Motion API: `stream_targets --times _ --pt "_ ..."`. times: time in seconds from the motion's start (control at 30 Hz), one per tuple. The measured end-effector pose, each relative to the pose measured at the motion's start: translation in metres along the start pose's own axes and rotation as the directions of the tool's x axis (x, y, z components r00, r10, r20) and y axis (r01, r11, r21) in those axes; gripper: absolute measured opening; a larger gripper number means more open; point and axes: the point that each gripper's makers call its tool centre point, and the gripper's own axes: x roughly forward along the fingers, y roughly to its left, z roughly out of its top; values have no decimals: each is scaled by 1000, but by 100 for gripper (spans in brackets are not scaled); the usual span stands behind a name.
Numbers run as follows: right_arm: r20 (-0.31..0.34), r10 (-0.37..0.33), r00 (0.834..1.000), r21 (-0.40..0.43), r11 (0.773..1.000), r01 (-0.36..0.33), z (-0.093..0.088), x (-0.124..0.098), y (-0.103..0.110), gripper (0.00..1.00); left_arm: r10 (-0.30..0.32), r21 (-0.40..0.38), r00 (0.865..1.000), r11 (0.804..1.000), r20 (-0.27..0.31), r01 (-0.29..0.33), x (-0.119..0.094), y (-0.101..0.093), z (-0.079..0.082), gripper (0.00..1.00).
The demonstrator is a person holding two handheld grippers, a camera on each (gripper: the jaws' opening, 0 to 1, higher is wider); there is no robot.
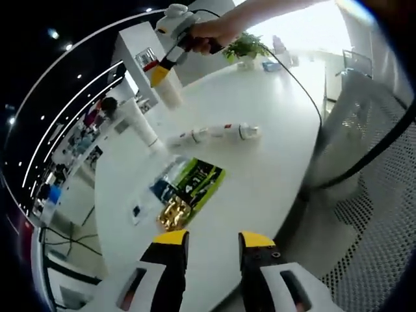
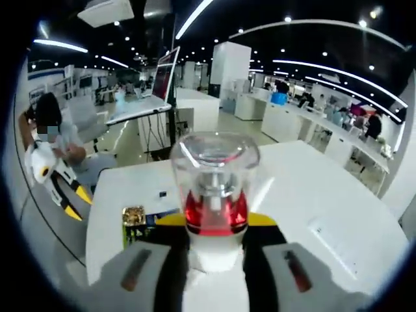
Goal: Arrange the skincare products in the storage area until every visible bottle or jar stands upright without overlapping.
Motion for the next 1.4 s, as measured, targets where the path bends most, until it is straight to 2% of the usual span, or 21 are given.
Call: stream_targets --times 0.1,0.27,0.3,0.33,0.4,0.43,0.47,0.57,0.67,0.77,0.93,1.13,1.4 --pt "-4 -8 1000 -2 1000 8 -2 1 -8 30 0 -5 1000 1000 1 0 0 0 0 32" --pt "-21 -26 999 11 1000 26 -14 12 -31 30 2 -17 999 1000 -46 -3 2 2 -8 31" --pt "-24 -27 999 12 1000 27 -17 13 -34 30 11 -44 999 999 -34 -12 1 5 -7 30" --pt "-27 -27 999 12 1000 28 -19 15 -36 30 27 -111 1000 993 -7 -28 0 11 -3 29" --pt "-38 -27 999 17 999 28 -24 18 -40 30 65 -168 998 984 -1 -64 -2 23 -3 28" --pt "-42 -27 999 19 999 28 -26 20 -43 30 80 -181 997 980 -19 -82 -2 28 -7 28" --pt "-49 -29 998 20 999 30 -30 22 -45 30 83 -175 996 980 -44 -90 0 29 -13 28" --pt "-62 -27 998 21 999 29 -36 28 -51 30 78 -74 995 994 -62 -82 2 23 -15 27" --pt "-73 -30 997 27 999 32 -39 34 -58 30 75 -98 995 992 -69 -82 3 24 -15 27" --pt "-81 -30 996 27 999 32 -41 43 -65 30 73 -79 995 994 -74 -79 3 23 -15 27" --pt "-82 -16 997 44 999 20 -46 57 -72 30 82 -92 993 992 -79 -89 4 25 -17 27" --pt "-87 -11 996 65 998 17 -54 71 -74 30 82 -91 992 992 -96 -90 5 25 -21 27" --pt "-62 23 998 96 995 -17 -61 84 -75 30 93 -105 992 989 -90 -102 4 28 -22 25"
